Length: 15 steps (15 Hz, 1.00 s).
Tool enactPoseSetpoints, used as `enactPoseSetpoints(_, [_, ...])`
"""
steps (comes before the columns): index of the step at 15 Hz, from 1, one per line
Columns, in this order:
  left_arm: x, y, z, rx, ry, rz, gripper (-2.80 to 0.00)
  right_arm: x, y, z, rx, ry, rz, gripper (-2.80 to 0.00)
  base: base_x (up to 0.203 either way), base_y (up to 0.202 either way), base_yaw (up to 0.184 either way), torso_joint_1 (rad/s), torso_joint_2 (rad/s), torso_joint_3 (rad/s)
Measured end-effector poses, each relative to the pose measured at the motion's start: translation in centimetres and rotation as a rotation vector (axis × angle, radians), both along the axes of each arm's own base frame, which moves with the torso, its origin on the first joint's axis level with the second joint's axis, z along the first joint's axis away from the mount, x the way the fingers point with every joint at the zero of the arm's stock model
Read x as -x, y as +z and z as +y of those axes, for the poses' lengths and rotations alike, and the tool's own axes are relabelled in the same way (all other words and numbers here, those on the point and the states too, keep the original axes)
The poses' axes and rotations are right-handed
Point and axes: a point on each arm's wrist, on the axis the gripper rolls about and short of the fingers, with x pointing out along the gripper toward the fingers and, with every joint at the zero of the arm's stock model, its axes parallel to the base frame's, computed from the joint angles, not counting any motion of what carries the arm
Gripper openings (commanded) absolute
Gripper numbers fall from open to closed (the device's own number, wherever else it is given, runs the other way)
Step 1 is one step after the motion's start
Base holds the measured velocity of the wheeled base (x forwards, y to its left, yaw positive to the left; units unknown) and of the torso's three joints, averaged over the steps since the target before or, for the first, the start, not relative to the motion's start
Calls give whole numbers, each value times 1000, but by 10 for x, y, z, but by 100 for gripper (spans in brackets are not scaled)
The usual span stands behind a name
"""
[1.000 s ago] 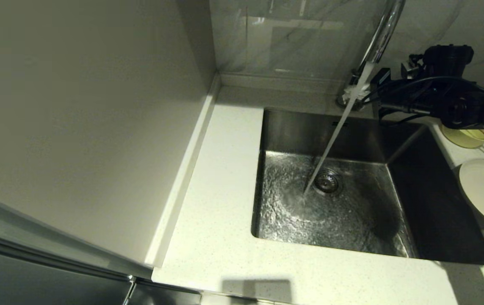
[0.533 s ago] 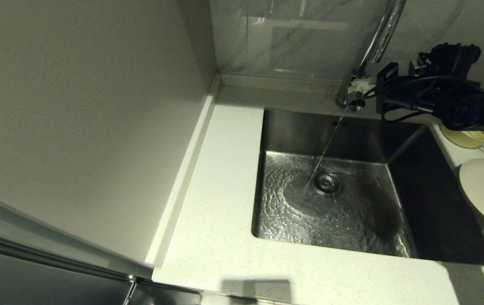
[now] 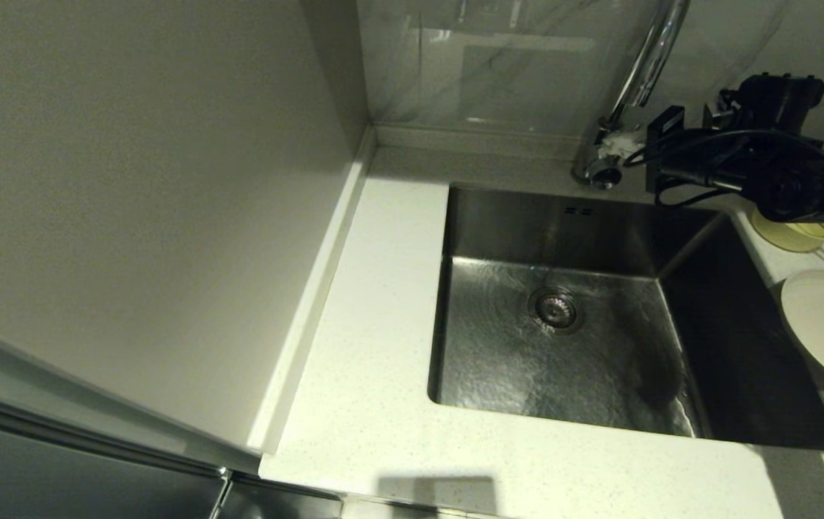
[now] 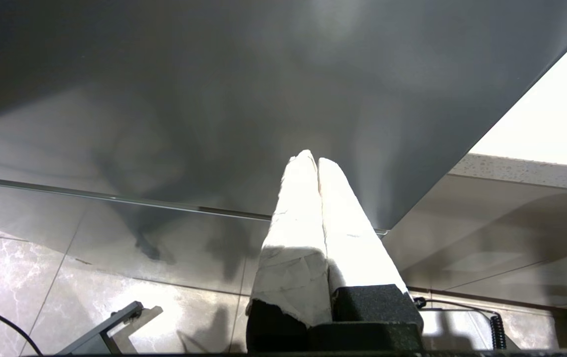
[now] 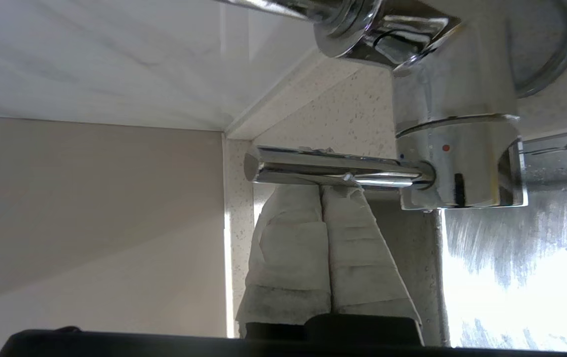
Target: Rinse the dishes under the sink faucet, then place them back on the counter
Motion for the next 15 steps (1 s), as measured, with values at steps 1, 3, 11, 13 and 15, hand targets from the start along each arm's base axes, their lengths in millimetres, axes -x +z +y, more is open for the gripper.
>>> enactPoseSetpoints(1, [0, 0, 0, 0, 0, 0, -280, 1, 1, 0, 0, -1, -1, -280, 0, 0, 0, 0, 0, 0])
enactPoseSetpoints(3, [0, 0, 0, 0, 0, 0, -280, 7, 9, 0, -4, -3, -6, -280, 0, 0, 0, 0, 0, 0])
enactPoseSetpoints(11, [0, 0, 0, -1, 0, 0, -280, 95, 27, -14, 448, -22, -106, -280, 0, 0, 0, 0, 0, 0])
enactPoseSetpoints(13, [0, 0, 0, 0, 0, 0, -280, 116, -9, -29, 716, -61, -102, -280, 0, 0, 0, 0, 0, 0])
enactPoseSetpoints(15, [0, 0, 0, 0, 0, 0, -280, 143, -26, -43, 928, -125, -164, -280, 0, 0, 0, 0, 0, 0])
